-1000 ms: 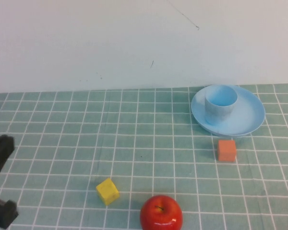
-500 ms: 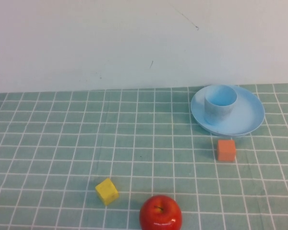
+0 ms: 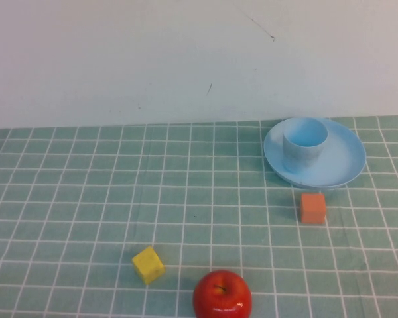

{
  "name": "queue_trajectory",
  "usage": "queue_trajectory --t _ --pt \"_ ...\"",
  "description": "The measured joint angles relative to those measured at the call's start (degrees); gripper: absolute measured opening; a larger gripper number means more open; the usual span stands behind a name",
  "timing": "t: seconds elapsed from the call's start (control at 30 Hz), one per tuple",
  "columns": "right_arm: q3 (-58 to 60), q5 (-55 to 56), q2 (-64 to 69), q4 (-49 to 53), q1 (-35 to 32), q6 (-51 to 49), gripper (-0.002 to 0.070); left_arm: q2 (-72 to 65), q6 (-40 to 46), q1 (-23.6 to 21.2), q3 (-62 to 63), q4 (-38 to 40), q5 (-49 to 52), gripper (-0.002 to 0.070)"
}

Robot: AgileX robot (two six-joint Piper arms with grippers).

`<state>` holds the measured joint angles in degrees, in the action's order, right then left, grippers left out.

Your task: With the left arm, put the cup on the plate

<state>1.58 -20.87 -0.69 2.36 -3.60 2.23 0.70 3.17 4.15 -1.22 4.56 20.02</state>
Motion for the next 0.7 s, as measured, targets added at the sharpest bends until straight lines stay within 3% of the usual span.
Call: queue_trajectory --t 0.7 --pt "0.0 0.0 0.0 0.0 0.0 0.0 -0.0002 0.0 -5.0 0.0 0.0 -2.0 -0.2 -0.0001"
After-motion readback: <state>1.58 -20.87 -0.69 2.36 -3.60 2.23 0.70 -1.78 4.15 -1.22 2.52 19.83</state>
